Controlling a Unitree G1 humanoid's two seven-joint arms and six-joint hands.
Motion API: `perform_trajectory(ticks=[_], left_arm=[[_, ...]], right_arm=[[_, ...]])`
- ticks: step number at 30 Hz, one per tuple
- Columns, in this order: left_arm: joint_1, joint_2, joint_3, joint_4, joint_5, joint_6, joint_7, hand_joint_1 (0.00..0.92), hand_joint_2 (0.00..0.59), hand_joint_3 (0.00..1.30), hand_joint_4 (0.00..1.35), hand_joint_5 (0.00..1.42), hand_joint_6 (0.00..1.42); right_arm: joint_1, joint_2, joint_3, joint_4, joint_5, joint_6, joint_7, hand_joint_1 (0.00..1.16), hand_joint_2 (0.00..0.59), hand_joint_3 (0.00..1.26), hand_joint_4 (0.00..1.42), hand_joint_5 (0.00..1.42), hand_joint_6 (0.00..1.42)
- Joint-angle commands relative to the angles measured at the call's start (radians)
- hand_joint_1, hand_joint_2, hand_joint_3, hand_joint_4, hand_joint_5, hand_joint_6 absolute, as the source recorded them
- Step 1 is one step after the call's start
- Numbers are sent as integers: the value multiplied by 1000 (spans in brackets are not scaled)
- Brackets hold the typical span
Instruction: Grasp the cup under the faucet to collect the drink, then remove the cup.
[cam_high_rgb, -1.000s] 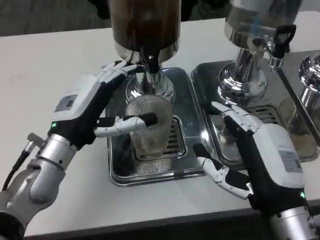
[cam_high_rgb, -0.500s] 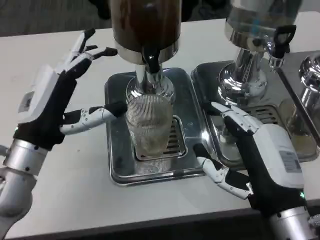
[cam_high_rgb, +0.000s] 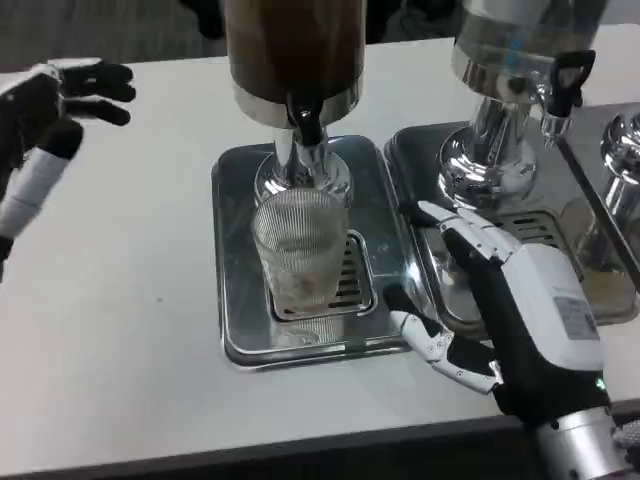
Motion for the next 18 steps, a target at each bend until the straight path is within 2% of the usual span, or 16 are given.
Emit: perform_trajectory(ticks=[1, 5, 12, 16, 18], left_arm=[[-91, 8, 54, -32, -149, 128, -233, 0, 77, 531, 554, 606, 523], [-186, 5, 91, -22, -265, 312, -458, 0, 87, 528, 559, 620, 528], [-284, -10, 120, -26, -309, 557, -697, 0, 100, 437, 474, 526, 407], [-317, -22, 132, -38, -321, 649, -765, 0, 109, 399, 408, 466, 349], [-331, -28, 142, -42, -322, 685, -791, 0, 106, 353, 332, 400, 316]], right_arm=[[-16, -6, -1, 19, 10, -22, -4, 555, 380, 249, 271, 184, 215], [-31, -2, -3, 38, 10, -27, -13, 555, 380, 249, 271, 184, 215], [-49, 5, -7, 71, 12, -38, -30, 555, 380, 249, 271, 184, 215], [-59, 11, -7, 95, 16, -44, -42, 559, 384, 250, 271, 184, 215], [-64, 13, -7, 104, 18, -47, -47, 560, 385, 250, 271, 184, 215]])
